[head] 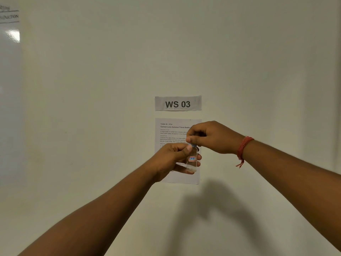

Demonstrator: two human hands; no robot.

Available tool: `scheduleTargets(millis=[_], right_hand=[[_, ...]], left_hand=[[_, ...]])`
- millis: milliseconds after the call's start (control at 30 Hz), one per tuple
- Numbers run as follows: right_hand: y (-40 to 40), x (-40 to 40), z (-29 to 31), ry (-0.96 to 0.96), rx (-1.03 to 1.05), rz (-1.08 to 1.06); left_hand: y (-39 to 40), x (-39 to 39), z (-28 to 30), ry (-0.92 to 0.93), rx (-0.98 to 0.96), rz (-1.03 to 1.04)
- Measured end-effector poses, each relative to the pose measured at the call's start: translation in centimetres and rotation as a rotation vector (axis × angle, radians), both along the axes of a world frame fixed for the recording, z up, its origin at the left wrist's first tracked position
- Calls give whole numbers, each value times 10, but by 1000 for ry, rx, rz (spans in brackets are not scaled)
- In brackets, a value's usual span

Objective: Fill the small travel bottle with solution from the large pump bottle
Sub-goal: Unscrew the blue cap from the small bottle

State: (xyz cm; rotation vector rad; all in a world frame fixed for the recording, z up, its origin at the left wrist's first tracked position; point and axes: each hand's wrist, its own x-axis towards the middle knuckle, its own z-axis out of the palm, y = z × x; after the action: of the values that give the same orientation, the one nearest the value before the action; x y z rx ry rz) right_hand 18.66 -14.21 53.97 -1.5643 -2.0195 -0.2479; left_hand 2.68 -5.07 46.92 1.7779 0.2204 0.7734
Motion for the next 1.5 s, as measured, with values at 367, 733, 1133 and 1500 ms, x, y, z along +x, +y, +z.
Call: scheduleTargets(millis=[367, 733, 1133, 1500], right_hand=[[-6, -2, 3, -15, 8, 30], [-7, -2, 1, -26, 8, 58], [-9, 2, 1, 47, -40, 77], [-12, 0, -1, 120, -20, 48]], left_hand=[[-4, 0, 3, -16, 34, 12], [-5, 1, 2, -18, 41, 20], [-5, 0, -3, -25, 33, 14], [-8, -3, -1, -24, 40, 37]])
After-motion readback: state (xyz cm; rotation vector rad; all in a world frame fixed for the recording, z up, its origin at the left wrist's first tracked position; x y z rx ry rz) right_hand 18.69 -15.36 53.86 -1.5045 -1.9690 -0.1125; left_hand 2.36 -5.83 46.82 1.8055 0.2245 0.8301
